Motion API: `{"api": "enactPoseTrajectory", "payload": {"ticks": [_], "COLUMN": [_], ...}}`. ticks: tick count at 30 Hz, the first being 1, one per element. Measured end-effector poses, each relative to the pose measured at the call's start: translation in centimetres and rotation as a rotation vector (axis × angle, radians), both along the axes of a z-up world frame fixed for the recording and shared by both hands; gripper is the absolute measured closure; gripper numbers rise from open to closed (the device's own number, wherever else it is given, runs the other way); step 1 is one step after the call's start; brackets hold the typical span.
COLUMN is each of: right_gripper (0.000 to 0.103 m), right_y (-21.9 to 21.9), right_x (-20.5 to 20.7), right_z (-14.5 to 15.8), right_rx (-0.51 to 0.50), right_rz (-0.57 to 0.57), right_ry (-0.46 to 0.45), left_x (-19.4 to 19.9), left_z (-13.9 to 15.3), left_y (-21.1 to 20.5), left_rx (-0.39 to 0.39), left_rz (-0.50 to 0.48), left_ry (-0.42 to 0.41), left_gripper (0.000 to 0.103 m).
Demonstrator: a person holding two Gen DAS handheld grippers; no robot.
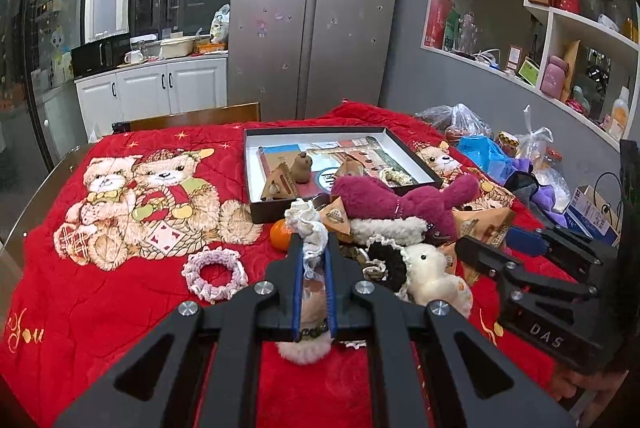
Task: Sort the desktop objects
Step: 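Lift the lace ring with the left tool while the right tool lifts the packet, then carry both items over the black box and open both tools to release them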
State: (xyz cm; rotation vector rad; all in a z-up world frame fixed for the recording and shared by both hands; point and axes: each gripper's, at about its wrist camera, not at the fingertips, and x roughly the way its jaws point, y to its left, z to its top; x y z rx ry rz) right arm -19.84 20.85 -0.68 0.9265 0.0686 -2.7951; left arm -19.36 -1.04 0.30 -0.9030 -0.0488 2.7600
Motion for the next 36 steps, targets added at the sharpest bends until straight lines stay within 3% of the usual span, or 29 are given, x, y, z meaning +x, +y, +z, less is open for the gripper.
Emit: {"api": "enactPoseTrajectory", "payload": {"ticks": [17,36], "right_gripper": [0.059,0.059], "right_y": [1.8,3.4], "right_x": [-1.7,-6.4], "right_z": [2.0,5.1], "right_rx": [-0.012,0.029], "right_rz": [-0.040,-0.033], "right_ry": [0.013,0.031], "left_x": [-3.1,-9.3], "left_z": [1.9,3.4], "left_y": [5.6,9.1], "left_rx": [-0.040,-0.082], "left_rz": [-0.068,-0.052], "left_ry": [-0.005,-0.017], "left_gripper": [0.093,0.093]}}
